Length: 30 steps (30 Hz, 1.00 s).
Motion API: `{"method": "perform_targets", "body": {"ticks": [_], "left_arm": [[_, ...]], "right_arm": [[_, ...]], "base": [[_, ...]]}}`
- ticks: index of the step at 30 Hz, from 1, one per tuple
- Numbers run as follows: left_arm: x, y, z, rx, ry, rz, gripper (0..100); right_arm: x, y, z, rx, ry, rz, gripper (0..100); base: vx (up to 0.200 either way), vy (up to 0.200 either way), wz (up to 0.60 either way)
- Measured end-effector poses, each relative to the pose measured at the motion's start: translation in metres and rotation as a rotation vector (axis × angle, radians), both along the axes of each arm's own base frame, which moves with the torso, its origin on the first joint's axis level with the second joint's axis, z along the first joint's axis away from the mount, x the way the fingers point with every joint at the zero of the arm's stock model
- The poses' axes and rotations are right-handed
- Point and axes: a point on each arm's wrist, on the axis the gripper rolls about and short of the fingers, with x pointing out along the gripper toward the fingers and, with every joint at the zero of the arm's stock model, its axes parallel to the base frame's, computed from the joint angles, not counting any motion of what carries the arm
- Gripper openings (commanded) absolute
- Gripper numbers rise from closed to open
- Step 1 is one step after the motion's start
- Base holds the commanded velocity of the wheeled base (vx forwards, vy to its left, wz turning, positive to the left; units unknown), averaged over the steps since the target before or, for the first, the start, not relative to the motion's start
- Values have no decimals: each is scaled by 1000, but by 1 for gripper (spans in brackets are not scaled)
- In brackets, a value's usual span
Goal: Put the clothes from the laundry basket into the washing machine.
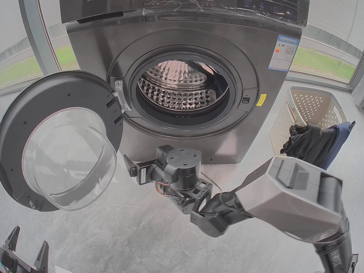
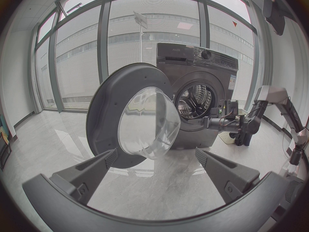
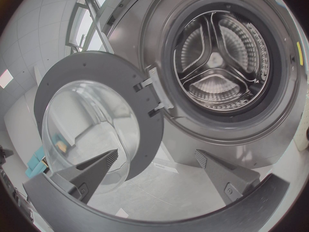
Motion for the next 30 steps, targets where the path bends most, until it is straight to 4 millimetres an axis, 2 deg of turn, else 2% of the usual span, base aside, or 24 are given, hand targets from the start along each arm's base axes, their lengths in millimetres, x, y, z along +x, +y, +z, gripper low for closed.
{"method": "perform_targets", "body": {"ticks": [7,10,15,17,20,24,25,30], "left_arm": [[0,0,0,1,0,1,100],[0,0,0,2,0,1,100],[0,0,0,2,0,1,100],[0,0,0,2,0,2,100],[0,0,0,2,0,2,100],[0,0,0,2,0,2,100],[0,0,0,2,0,2,100],[0,0,0,2,0,2,100]], "right_arm": [[-25,-71,49,-43,1,-49,100],[-42,-110,74,-44,-10,-80,100],[-71,-161,104,-28,-42,-120,100],[-88,-191,117,-16,-64,-149,100],[-112,-231,127,-5,-95,-197,100],[-143,-276,131,3,-140,-264,100],[-155,-291,130,4,-159,-292,100],[-200,-336,117,-31,-210,-389,100]], "base": [[0,0,0],[0,0,0],[0,0,0],[0,0,0],[0,0,0],[0,0,0],[0,0,0],[0,0,0]]}}
